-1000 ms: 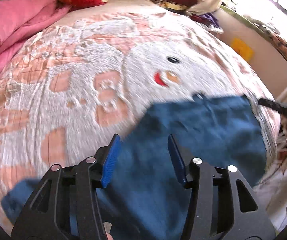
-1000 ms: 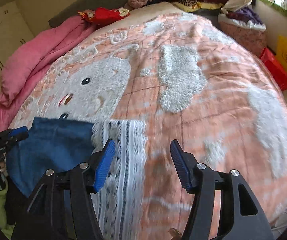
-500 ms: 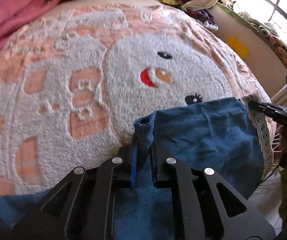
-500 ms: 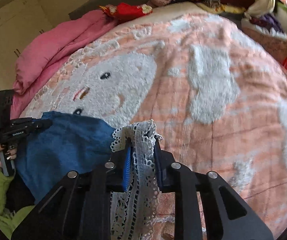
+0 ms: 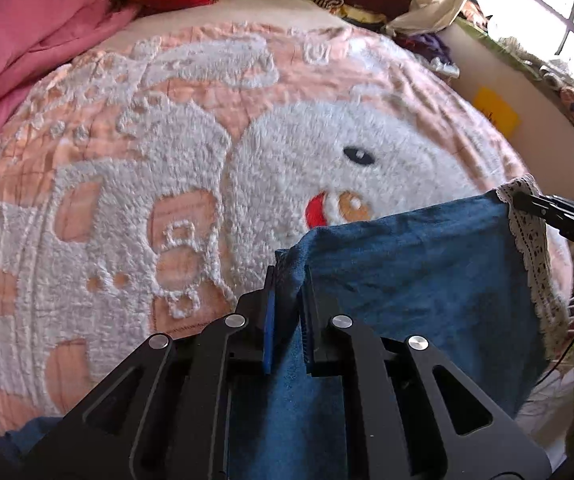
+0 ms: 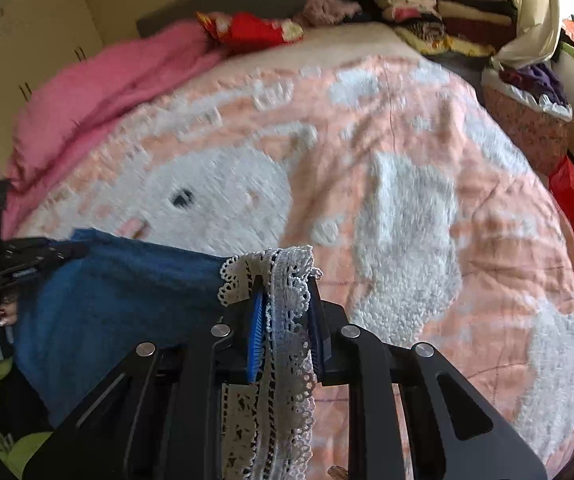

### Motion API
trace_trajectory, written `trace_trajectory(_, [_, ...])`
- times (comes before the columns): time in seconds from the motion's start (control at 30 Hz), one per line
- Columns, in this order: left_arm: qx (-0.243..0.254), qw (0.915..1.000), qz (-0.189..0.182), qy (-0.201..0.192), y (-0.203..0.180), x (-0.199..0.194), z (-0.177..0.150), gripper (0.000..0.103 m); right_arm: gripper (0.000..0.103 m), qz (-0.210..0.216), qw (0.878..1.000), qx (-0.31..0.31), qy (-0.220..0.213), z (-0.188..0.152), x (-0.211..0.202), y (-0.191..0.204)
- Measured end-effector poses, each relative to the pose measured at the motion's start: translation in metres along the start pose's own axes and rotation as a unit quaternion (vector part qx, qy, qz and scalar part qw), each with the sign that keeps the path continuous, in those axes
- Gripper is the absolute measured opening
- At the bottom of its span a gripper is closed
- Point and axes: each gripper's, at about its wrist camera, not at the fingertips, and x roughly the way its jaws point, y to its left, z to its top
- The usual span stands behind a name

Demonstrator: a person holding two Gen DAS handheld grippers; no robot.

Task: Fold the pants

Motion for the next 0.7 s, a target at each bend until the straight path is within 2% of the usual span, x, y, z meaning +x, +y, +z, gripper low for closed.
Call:
trace_trajectory(0.1, [0.009,0.9999,0.003,-0.006,0.000,0.005,-0.006,0.008,0.027,-0.021,1.000,-0.004,0.010,-0.005,0.012,-0.003])
trace_trajectory(0.13, [0.011,0.9999,0.000,-0.009,0.000,0.003,-0.007,0.009,0.035,-0.027,1.000,0.002,0.006,-0.006,0.010,-0.005])
trace_trajectory(0.2, [0.010,0.9998,-0.005,-0.016,0.002,-0.008,-0.009,0.017,0.041,-0.039,0.999,0.012,-0.007,-0.010,-0.002,-0.008])
trace_trajectory(0.27, [0.015,0.9993,-0.001,-0.033,0.002,-0.025,-0.015,0.033,0.045,-0.054,0.998,0.010,-0.028,-0.016,-0.023,-0.007])
trace_trajectory(0.33, [0.029,0.9979,0.014,-0.056,-0.001,-0.047,-0.025,0.037,0.052,-0.059,0.997,0.004,-0.053,-0.026,-0.047,-0.001])
trace_trajectory(0.47, [0.036,0.9955,0.054,-0.069,-0.001,-0.078,-0.058,0.053,0.053,-0.044,0.996,-0.004,-0.078,-0.058,-0.090,0.021])
trace_trajectory(0.57, [0.023,0.9950,0.084,-0.048,0.009,-0.086,-0.088,0.058,0.053,-0.061,0.996,-0.009,-0.064,-0.086,-0.098,0.036])
trace_trajectory(0.63, [0.014,0.9923,0.117,-0.038,0.019,-0.089,-0.101,0.064,0.053,-0.064,0.997,0.014,-0.051,-0.099,-0.099,0.034])
trace_trajectory(0.7, [-0.011,0.9885,0.148,-0.026,0.036,-0.091,-0.113,0.067,0.053,-0.046,0.996,0.059,-0.045,-0.115,-0.101,0.024])
